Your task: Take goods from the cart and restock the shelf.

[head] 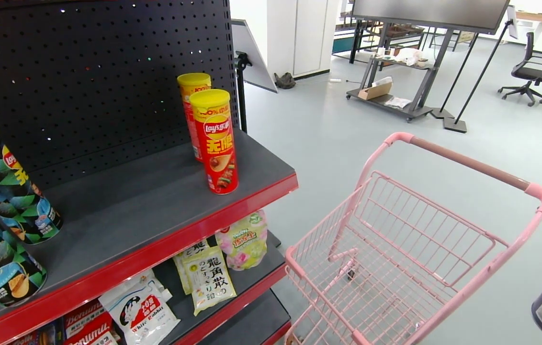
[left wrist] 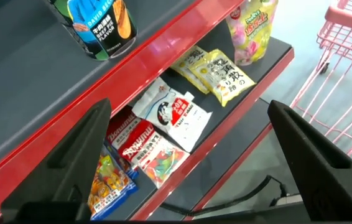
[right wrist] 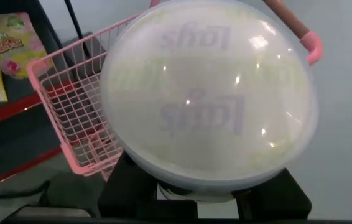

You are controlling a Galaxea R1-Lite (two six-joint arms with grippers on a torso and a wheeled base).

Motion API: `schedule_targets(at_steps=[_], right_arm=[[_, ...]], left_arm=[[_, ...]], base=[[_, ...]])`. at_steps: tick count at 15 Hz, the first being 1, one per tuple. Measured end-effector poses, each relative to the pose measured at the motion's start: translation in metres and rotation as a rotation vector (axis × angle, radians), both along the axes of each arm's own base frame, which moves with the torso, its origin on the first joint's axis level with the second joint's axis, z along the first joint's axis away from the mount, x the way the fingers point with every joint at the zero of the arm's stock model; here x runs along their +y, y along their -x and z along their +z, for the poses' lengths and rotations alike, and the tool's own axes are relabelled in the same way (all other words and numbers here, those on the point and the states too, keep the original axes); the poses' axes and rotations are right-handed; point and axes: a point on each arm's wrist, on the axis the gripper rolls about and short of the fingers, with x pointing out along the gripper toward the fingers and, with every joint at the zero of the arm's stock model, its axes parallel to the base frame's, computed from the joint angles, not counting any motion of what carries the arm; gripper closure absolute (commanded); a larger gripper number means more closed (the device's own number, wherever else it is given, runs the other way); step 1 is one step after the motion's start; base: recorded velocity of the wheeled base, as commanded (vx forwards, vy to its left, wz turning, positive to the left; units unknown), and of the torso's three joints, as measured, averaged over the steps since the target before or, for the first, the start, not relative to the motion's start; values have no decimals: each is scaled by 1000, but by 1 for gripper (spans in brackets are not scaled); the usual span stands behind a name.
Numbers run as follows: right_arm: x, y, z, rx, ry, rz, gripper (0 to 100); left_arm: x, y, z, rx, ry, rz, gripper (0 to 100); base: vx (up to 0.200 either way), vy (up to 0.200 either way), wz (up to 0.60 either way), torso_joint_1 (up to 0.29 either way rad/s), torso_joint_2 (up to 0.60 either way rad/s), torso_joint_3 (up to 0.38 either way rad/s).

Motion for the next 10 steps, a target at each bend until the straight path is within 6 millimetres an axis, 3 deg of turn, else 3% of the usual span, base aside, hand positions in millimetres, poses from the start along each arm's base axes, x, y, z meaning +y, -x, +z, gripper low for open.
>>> schedule_targets(at_steps=[6,10], right_arm=[[-3,22,-8,-56,0,-14,100],[-3,27,-18,-48,2,-13,100]], left_arm=[[-1,-5,-3,-51,10,-3,0],[-1,-6,-6,-47,9,-9,0]], base=[[0,0,0,0,0,0],[0,0,0,143,-345,-189]])
